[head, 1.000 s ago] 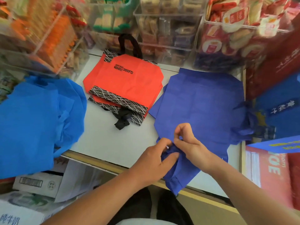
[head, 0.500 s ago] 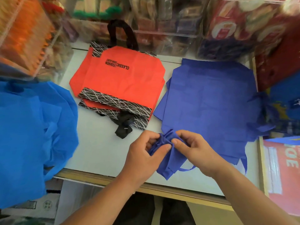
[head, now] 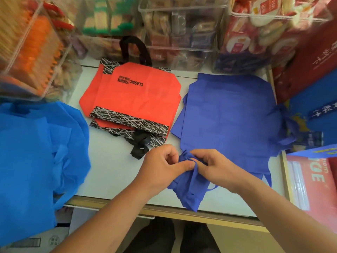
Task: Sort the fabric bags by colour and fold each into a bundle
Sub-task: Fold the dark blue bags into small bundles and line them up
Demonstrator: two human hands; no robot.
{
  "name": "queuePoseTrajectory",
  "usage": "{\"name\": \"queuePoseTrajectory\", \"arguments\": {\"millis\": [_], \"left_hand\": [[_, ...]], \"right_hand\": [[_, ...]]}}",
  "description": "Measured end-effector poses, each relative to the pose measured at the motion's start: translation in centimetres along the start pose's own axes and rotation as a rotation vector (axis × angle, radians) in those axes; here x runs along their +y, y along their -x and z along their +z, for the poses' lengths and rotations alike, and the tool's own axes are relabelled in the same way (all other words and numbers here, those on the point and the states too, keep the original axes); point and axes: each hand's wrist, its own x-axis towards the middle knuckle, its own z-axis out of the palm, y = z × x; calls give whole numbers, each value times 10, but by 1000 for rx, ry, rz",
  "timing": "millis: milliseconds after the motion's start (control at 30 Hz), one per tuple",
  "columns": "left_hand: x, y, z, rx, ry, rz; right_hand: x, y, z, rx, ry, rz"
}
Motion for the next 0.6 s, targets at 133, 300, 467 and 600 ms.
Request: {"name": "queuePoseTrajectory", "arguments": {"millis": [133,300,467,600], "left_hand": [[10,2,-1,-55,30,-18],[13,9,1,-165,177,-129],[12,8,-8,-324,165,-117],[15,7,-9,-254,16,0]], "right_hand": [[-3,9,9,125,-240,16],[-4,29,14,171,-5,-176],[7,32,-9,98,11,-116],[9,34,-9,106,29,-105]]}}
